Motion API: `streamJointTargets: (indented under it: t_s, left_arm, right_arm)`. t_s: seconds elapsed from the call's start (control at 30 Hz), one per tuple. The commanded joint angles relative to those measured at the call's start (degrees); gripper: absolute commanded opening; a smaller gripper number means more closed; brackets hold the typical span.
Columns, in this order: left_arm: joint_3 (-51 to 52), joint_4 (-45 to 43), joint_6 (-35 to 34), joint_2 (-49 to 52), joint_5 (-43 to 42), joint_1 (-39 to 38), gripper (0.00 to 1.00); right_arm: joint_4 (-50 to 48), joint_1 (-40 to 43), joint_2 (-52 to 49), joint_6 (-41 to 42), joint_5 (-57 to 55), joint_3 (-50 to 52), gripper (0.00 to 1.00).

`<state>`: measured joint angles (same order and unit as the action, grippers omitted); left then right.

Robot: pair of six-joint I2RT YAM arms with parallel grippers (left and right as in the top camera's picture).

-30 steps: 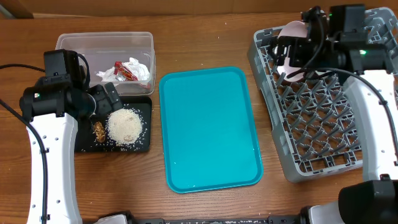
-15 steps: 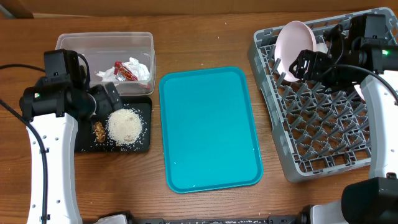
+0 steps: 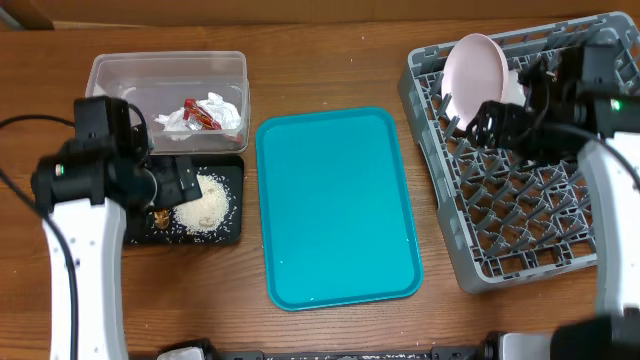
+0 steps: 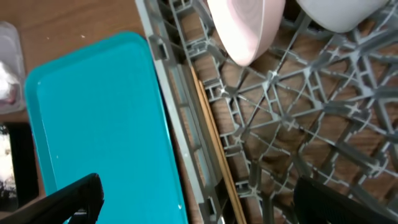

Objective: Sort waste into correct bins and load items into the dishwasher

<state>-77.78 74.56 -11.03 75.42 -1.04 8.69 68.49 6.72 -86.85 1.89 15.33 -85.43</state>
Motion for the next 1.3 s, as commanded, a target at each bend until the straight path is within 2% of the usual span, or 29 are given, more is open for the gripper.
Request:
streamJointTargets:
  t_s: [0.0,0.2,0.43,0.57,1.27]
  left_arm:
    - [5.09,-2.47,2.29,-8.46,-0.50,-1.84,1.00]
    - [14.73,-9.68,0.46,-23.47,-0.46,-4.50,1.00]
    - [16.85,-9.88,-1.40,-30.56,-0.44,-4.52,1.00]
    - [16.87,-9.88,-1.40,-30.42,-0.46,-4.52,1.00]
    - [16.87,-9.88,-1.40,-30.42,-0.46,-4.52,1.00]
  right_arm:
    - [-3.82,0.11,10.80,-0.37,-0.66,5.84,1.00]
    - [-11.67,0.11,28.50,-0.35,-4.07,19.65,1.00]
    - [-7.74,0.11,40.39,-0.35,-4.33,23.61,1.00]
    - [-3.63,0.11,40.92,-0.35,-4.35,23.61,1.00]
    - [-4.59,0.11,40.83,-0.35,-4.28,23.67,1.00]
